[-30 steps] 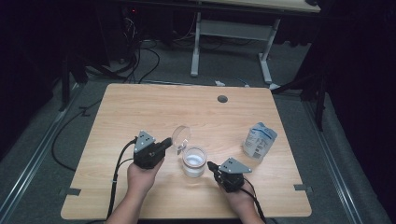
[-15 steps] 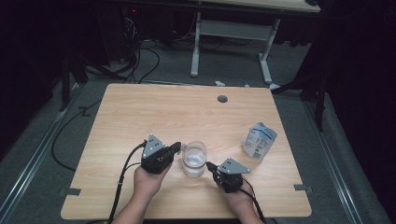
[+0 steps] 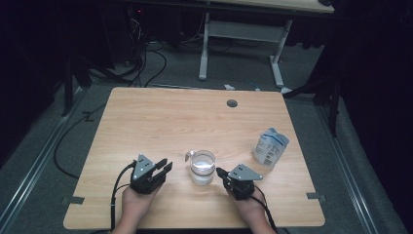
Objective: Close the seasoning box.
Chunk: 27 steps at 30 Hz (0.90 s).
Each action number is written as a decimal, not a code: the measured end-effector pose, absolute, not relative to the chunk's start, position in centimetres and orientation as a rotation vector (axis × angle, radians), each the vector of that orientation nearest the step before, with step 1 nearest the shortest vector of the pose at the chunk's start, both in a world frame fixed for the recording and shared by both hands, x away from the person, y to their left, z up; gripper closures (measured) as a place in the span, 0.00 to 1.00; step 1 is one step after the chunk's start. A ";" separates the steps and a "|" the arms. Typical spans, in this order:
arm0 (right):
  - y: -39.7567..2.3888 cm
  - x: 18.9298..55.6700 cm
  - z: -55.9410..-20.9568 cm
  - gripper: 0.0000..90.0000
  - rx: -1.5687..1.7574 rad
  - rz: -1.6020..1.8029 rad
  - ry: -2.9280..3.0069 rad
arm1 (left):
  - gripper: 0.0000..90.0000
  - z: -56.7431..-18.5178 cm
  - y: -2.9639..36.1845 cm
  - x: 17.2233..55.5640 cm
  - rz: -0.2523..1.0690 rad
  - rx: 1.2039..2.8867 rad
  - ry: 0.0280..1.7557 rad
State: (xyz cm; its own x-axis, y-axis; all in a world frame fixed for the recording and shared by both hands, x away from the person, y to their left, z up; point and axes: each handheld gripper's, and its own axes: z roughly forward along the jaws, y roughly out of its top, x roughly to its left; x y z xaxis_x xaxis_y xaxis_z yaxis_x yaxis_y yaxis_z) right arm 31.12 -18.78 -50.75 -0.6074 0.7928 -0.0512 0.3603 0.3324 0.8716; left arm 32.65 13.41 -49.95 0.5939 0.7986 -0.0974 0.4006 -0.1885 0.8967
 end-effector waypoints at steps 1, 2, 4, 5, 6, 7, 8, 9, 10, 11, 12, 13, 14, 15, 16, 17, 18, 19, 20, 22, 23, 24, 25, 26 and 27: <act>-18.8 31.2 -50.6 1.00 1.011 1.208 2.125 | 0.73 -50.2 13.8 32.5 0.493 1.806 0.983; -18.9 31.3 -50.6 1.00 1.012 1.206 2.119 | 0.71 -50.2 13.8 32.5 0.493 1.806 0.983; -19.0 31.5 -50.5 1.00 1.018 1.213 2.112 | 0.69 -50.7 14.8 32.1 0.515 1.814 1.000; -19.0 31.7 -50.4 1.00 1.018 1.219 2.108 | 0.67 -50.9 15.3 31.9 0.514 1.812 1.011; -19.0 31.8 -50.4 1.00 1.021 1.220 2.105 | 0.65 -51.1 15.6 31.8 0.512 1.806 1.020; -19.0 32.0 -50.3 1.00 1.028 1.210 2.105 | 0.64 -51.2 16.0 31.6 0.518 1.797 1.028; -19.0 32.0 -50.3 1.00 1.030 1.210 2.107 | 0.63 -51.3 16.2 31.6 0.531 1.798 1.030; -18.9 32.1 -50.4 1.00 1.029 1.204 2.107 | 0.63 -51.6 16.6 31.5 0.547 1.813 1.032; -18.9 32.1 -50.4 1.00 1.029 1.204 2.107 | 0.62 -51.6 16.6 31.5 0.547 1.813 1.032; -18.8 32.2 -50.4 1.00 1.033 1.211 2.108 | 0.62 -51.8 17.1 31.6 0.541 1.802 1.044; -18.8 32.2 -50.4 1.00 1.033 1.211 2.108 | 0.62 -51.8 17.1 31.6 0.541 1.802 1.044; -18.6 32.1 -50.3 1.00 1.025 1.203 2.103 | 0.62 -52.0 17.6 31.7 0.526 1.783 1.060; -18.6 32.1 -50.3 1.00 1.023 1.207 2.104 | 0.62 -52.2 18.0 31.8 0.507 1.774 1.073; -18.6 32.1 -50.3 1.00 1.023 1.207 2.104 | 0.62 -52.2 18.0 31.8 0.507 1.774 1.073; -18.5 32.0 -50.2 1.00 1.016 1.204 2.109 | 0.62 -52.3 18.2 31.9 0.502 1.767 1.084; -18.4 31.8 -50.2 1.00 1.003 1.187 2.109 | 0.62 -52.4 18.5 31.8 0.507 1.763 1.096; -18.4 31.8 -50.2 1.00 1.003 1.187 2.109 | 0.62 -52.4 18.5 31.8 0.507 1.763 1.096; -18.4 31.5 -50.4 1.00 0.996 1.188 2.114 | 0.62 -52.5 18.6 31.7 0.513 1.765 1.104; -18.3 31.3 -50.4 1.00 0.988 1.189 2.113 | 0.62 -52.5 18.6 31.7 0.513 1.765 1.104; -18.3 31.2 -50.4 1.00 0.984 1.195 2.119 | 0.63 -52.5 18.7 31.7 0.513 1.766 1.111; -18.2 30.9 -50.3 1.00 0.968 1.189 2.123 | 0.64 -52.5 18.6 31.6 0.525 1.768 1.117; -18.2 30.9 -50.3 1.00 0.968 1.189 2.123 | 0.64 -52.5 18.6 31.6 0.525 1.768 1.117; -18.2 30.6 -50.3 1.00 0.958 1.200 2.130 | 0.64 -52.4 18.5 31.4 0.524 1.755 1.120; -18.2 30.6 -50.3 1.00 0.958 1.200 2.130 | 0.65 -52.4 18.5 31.4 0.524 1.755 1.120; -18.1 30.4 -50.2 1.00 0.953 1.204 2.135 | 0.65 -52.4 18.4 31.3 0.526 1.753 1.118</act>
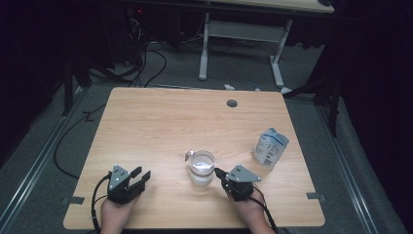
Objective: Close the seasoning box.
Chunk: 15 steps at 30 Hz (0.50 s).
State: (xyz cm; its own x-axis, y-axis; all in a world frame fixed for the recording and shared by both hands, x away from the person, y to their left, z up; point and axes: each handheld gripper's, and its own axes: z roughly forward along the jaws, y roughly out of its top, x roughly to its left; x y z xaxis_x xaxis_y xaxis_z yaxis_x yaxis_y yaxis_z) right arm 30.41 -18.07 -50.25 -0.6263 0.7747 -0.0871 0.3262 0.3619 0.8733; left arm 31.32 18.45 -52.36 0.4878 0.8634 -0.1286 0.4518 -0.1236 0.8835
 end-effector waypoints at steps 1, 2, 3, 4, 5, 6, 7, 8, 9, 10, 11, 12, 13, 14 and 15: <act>-17.8 30.1 -50.3 1.00 0.938 1.212 2.142 | 0.65 -52.3 18.3 31.3 0.531 1.752 1.117; -17.7 30.0 -50.3 1.00 0.934 1.213 2.147 | 0.65 -52.3 18.3 31.4 0.528 1.753 1.116; -17.6 29.9 -50.3 1.00 0.925 1.221 2.152 | 0.65 -52.3 18.3 31.4 0.528 1.752 1.116; -17.6 29.9 -50.3 1.00 0.925 1.221 2.152 | 0.65 -52.3 18.3 31.4 0.528 1.752 1.116; -17.2 29.7 -50.2 1.00 0.903 1.219 2.165 | 0.65 -52.3 18.3 31.4 0.530 1.747 1.117; -17.0 29.6 -50.2 1.00 0.900 1.224 2.170 | 0.65 -52.3 18.3 31.4 0.525 1.747 1.117; -16.8 29.5 -50.3 1.00 0.892 1.236 2.173 | 0.65 -52.3 18.3 31.4 0.525 1.747 1.117; -16.6 29.4 -50.3 1.00 0.886 1.237 2.179 | 0.65 -52.4 18.4 31.4 0.527 1.746 1.119; -16.6 29.4 -50.3 1.00 0.886 1.237 2.179 | 0.65 -52.4 18.4 31.4 0.527 1.746 1.119; -16.2 29.3 -50.2 1.00 0.866 1.243 2.192 | 0.65 -52.4 18.5 31.4 0.525 1.743 1.121; -16.2 29.3 -50.2 1.00 0.866 1.243 2.192 | 0.65 -52.4 18.5 31.4 0.525 1.743 1.121; -16.2 29.2 -50.2 1.00 0.869 1.240 2.195 | 0.65 -52.4 18.6 31.4 0.528 1.744 1.120; -16.2 29.2 -50.2 1.00 0.871 1.244 2.193 | 0.65 -52.3 18.6 31.3 0.530 1.743 1.120; -16.6 29.4 -50.2 1.00 0.893 1.229 2.176 | 0.65 -52.3 18.8 31.3 0.533 1.738 1.119; -16.6 29.4 -50.2 1.00 0.893 1.229 2.176 | 0.65 -52.3 18.8 31.3 0.533 1.738 1.119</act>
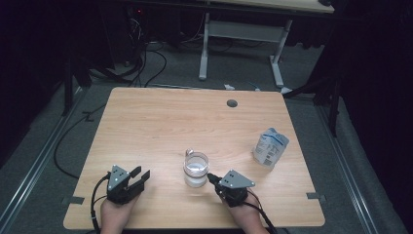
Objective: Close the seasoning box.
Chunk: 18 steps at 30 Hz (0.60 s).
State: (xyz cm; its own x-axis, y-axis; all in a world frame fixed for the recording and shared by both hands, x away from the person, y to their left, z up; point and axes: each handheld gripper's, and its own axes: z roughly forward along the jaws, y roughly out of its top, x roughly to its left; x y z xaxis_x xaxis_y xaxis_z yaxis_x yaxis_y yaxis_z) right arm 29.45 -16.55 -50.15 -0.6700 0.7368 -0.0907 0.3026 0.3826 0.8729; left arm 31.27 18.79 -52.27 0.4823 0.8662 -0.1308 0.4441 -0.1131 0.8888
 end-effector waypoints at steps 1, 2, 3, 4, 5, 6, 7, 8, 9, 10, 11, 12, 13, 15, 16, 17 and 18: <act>-17.0 30.1 -50.1 1.00 0.928 1.228 2.151 | 0.65 -52.3 18.9 31.2 0.536 1.735 1.125; -17.0 30.1 -50.1 1.00 0.928 1.228 2.151 | 0.65 -52.3 18.9 31.2 0.536 1.735 1.125; -17.1 30.4 -50.1 1.00 0.937 1.225 2.142 | 0.65 -52.3 19.0 31.2 0.536 1.734 1.126; -17.1 30.6 -50.1 1.00 0.944 1.224 2.139 | 0.65 -52.4 19.0 31.2 0.537 1.734 1.128; -17.1 31.1 -50.2 1.00 0.955 1.220 2.129 | 0.65 -52.4 19.1 31.2 0.538 1.736 1.130; -17.1 31.4 -50.1 1.00 0.956 1.221 2.129 | 0.65 -52.4 19.1 31.2 0.539 1.736 1.131; -17.0 31.4 -50.1 1.00 0.954 1.222 2.132 | 0.65 -52.4 19.2 31.1 0.543 1.733 1.136; -17.0 31.4 -50.1 1.00 0.954 1.222 2.132 | 0.66 -52.4 19.2 31.1 0.543 1.733 1.136; -16.8 31.4 -50.1 1.00 0.948 1.225 2.130 | 0.66 -52.4 19.3 31.1 0.543 1.731 1.139; -16.7 31.3 -50.1 1.00 0.938 1.225 2.133 | 0.66 -52.4 19.4 31.0 0.547 1.729 1.144; -16.6 31.2 -50.1 1.00 0.937 1.228 2.137 | 0.66 -52.5 19.5 31.0 0.547 1.727 1.146; -16.6 31.2 -50.1 1.00 0.937 1.228 2.137 | 0.66 -52.5 19.5 31.0 0.547 1.727 1.146; -16.4 30.9 -50.1 1.00 0.924 1.228 2.142 | 0.66 -52.4 19.6 31.0 0.547 1.723 1.151; -16.2 30.7 -50.1 1.00 0.913 1.233 2.150 | 0.66 -52.4 19.6 30.9 0.551 1.723 1.151; -16.2 30.7 -50.1 1.00 0.913 1.233 2.150 | 0.66 -52.4 19.6 30.9 0.551 1.723 1.151; -15.9 30.4 -50.1 1.00 0.895 1.238 2.158 | 0.66 -52.4 19.6 30.9 0.553 1.723 1.151; -15.7 30.3 -50.1 1.00 0.890 1.238 2.163 | 0.66 -52.4 19.7 30.8 0.553 1.723 1.151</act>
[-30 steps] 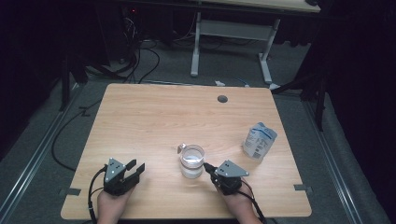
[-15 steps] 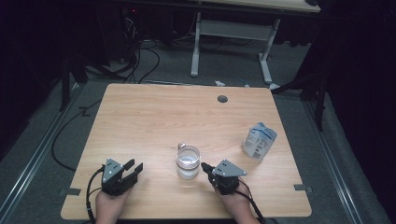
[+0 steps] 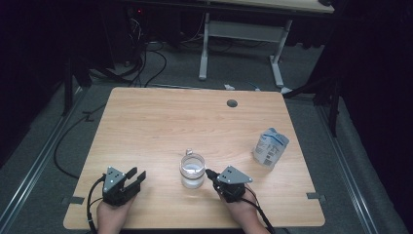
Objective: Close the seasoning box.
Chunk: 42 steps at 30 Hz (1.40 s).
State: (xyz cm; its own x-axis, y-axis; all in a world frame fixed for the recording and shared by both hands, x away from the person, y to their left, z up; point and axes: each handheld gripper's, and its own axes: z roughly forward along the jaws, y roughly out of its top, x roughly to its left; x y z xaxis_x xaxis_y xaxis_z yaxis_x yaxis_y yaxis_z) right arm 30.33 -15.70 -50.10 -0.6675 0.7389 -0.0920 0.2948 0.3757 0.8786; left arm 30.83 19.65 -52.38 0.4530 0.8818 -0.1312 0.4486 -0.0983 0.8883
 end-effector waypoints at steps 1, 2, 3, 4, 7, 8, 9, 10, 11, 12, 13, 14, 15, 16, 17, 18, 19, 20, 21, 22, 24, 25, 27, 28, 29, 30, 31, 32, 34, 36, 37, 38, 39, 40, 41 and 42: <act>-15.5 30.2 -50.1 1.00 0.884 1.240 2.168 | 0.66 -52.4 19.7 30.8 0.553 1.721 1.152; -15.3 30.1 -50.1 1.00 0.879 1.245 2.170 | 0.66 -52.4 19.7 30.8 0.553 1.721 1.152; -15.1 30.1 -50.1 1.00 0.874 1.248 2.175 | 0.66 -52.4 19.7 30.8 0.554 1.721 1.152; -15.1 30.1 -50.1 1.00 0.874 1.248 2.175 | 0.66 -52.4 19.8 30.8 0.554 1.722 1.153; -14.6 29.8 -50.1 1.00 0.854 1.251 2.189 | 0.66 -52.4 19.9 30.8 0.554 1.722 1.155; -14.4 29.8 -50.1 1.00 0.843 1.256 2.192 | 0.66 -52.4 19.9 30.7 0.554 1.722 1.155; -14.0 29.6 -50.0 1.00 0.833 1.264 2.198 | 0.66 -52.4 20.0 30.7 0.555 1.722 1.156; -14.0 29.6 -50.0 1.00 0.833 1.264 2.198 | 0.66 -52.4 20.0 30.7 0.555 1.722 1.156; -13.8 29.5 -50.0 1.00 0.818 1.269 2.201 | 0.66 -52.4 20.0 30.6 0.554 1.722 1.156; -13.8 29.5 -50.0 1.00 0.818 1.269 2.201 | 0.66 -52.4 20.0 30.6 0.554 1.722 1.156; -13.5 29.4 -50.0 1.00 0.808 1.273 2.207 | 0.66 -52.4 20.0 30.6 0.554 1.723 1.156; -13.5 29.4 -50.0 1.00 0.808 1.273 2.207 | 0.66 -52.4 20.0 30.6 0.554 1.724 1.156; -13.4 29.3 -50.0 1.00 0.808 1.270 2.210 | 0.66 -52.5 20.0 30.6 0.555 1.725 1.157; -13.3 29.3 -49.9 1.00 0.805 1.268 2.211 | 0.66 -52.5 20.0 30.6 0.555 1.726 1.158; -13.3 29.3 -49.9 1.00 0.805 1.268 2.211 | 0.66 -52.5 20.0 30.6 0.555 1.726 1.158; -13.4 29.3 -49.9 1.00 0.804 1.269 2.210 | 0.66 -52.5 20.0 30.5 0.556 1.725 1.158; -13.4 29.3 -49.9 1.00 0.801 1.273 2.209 | 0.66 -52.4 20.0 30.5 0.557 1.725 1.158; -13.5 29.3 -49.8 1.00 0.798 1.282 2.205 | 0.66 -52.4 20.0 30.5 0.557 1.722 1.159; -13.6 29.3 -49.8 1.00 0.800 1.283 2.201 | 0.66 -52.4 20.0 30.5 0.557 1.722 1.159; -13.7 29.3 -49.7 1.00 0.801 1.284 2.199 | 0.66 -52.4 20.0 30.5 0.557 1.722 1.159; -13.9 29.4 -49.6 1.00 0.811 1.285 2.192 | 0.66 -52.4 20.0 30.5 0.556 1.724 1.158; -14.3 29.5 -49.6 1.00 0.827 1.280 2.182 | 0.66 -52.4 20.0 30.5 0.556 1.726 1.156; -14.7 29.7 -49.5 0.97 0.847 1.281 2.170 | 0.66 -52.4 20.0 30.6 0.558 1.726 1.154; -15.0 29.8 -49.5 0.97 0.858 1.279 2.167 | 0.66 -52.4 19.9 30.6 0.558 1.726 1.152; -15.0 29.8 -49.5 0.97 0.858 1.279 2.167 | 0.66 -52.4 19.9 30.6 0.558 1.726 1.152; -15.6 30.0 -49.5 0.94 0.873 1.278 2.151 | 0.66 -52.4 19.9 30.6 0.557 1.728 1.152; -15.9 30.0 -49.5 0.93 0.883 1.273 2.144 | 0.66 -52.4 19.8 30.7 0.555 1.728 1.151; -15.9 30.0 -49.5 0.93 0.883 1.273 2.144 | 0.66 -52.4 19.8 30.7 0.555 1.728 1.151; -16.5 30.2 -49.5 0.89 0.904 1.261 2.126 | 0.66 -52.4 19.7 30.8 0.554 1.732 1.147; -17.4 30.3 -49.4 0.85 0.932 1.254 2.105 | 0.66 -52.4 19.6 30.9 0.553 1.735 1.142; -17.8 30.4 -49.4 0.84 0.939 1.251 2.097 | 0.66 -52.4 19.5 30.9 0.552 1.736 1.139; -18.8 30.6 -49.4 0.82 0.981 1.243 2.073 | 0.66 -52.4 19.3 31.1 0.551 1.739 1.133; -18.8 30.6 -49.4 0.82 0.981 1.243 2.073 | 0.66 -52.4 19.3 31.1 0.551 1.739 1.133; -19.4 30.7 -49.4 0.81 0.989 1.240 2.063 | 0.66 -52.4 19.2 31.1 0.551 1.740 1.130; -20.5 30.7 -49.4 0.79 1.025 1.231 2.038 | 0.66 -52.4 18.9 31.3 0.549 1.743 1.123; -20.5 30.7 -49.4 0.79 1.025 1.231 2.038 | 0.66 -52.4 18.9 31.3 0.549 1.743 1.123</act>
